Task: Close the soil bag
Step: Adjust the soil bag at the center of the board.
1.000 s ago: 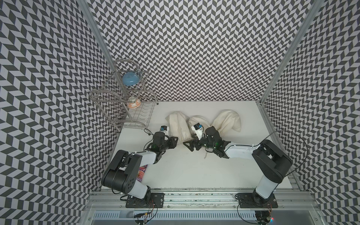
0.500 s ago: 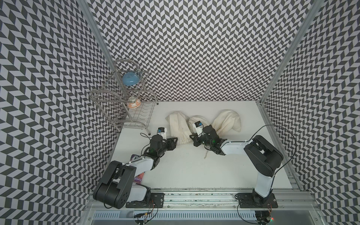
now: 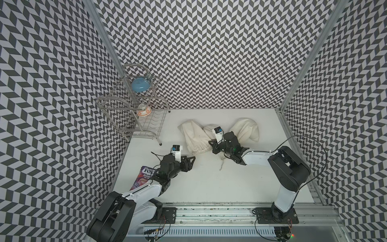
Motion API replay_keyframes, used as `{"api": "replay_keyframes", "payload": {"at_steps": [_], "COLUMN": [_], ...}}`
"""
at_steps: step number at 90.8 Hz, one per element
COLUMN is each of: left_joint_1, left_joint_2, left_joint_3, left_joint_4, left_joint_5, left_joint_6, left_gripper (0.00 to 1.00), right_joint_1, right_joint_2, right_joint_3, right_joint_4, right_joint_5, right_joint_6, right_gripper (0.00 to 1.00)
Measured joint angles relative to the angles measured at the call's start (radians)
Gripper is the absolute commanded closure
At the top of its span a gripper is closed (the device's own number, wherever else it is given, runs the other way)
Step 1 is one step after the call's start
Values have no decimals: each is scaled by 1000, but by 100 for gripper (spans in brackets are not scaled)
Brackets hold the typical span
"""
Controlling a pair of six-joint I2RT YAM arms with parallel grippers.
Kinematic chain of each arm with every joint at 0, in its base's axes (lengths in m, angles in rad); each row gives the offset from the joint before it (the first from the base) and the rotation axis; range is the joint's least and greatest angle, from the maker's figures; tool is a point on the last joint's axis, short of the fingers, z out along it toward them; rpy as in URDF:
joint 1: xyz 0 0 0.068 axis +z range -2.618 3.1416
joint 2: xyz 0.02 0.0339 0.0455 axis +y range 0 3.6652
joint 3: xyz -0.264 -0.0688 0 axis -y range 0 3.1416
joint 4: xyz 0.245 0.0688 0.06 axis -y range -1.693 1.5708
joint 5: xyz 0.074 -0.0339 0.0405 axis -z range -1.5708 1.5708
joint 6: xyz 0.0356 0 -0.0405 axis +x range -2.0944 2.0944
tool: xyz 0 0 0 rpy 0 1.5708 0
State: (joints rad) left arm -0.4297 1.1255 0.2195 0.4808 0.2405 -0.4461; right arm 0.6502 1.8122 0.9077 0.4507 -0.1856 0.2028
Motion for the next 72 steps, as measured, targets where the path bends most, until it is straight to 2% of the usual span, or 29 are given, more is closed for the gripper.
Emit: {"api": "replay_keyframes", "payload": {"at_steps": [17,46,72], "left_joint_1": [-32,-64,-82], "left_joint_2": [-5,22,52], "left_joint_3": [47,146,171], "left_joint_4": [-18,-131,-207], "left_joint_5": [-5,-116,-181], "left_joint_6": [-3,11,8], "left_gripper": [40,69,70], "right_joint_1": [0,0,0], "right_joint_2": [0,0,0], "right_joint_3": [0,0,-3], "right_joint_4": [-1,-1,0], "right_joint_5": [-5,-13,-12], "right_joint_6": [-1,-2,-2], "right_gripper": [100,100,100]}}
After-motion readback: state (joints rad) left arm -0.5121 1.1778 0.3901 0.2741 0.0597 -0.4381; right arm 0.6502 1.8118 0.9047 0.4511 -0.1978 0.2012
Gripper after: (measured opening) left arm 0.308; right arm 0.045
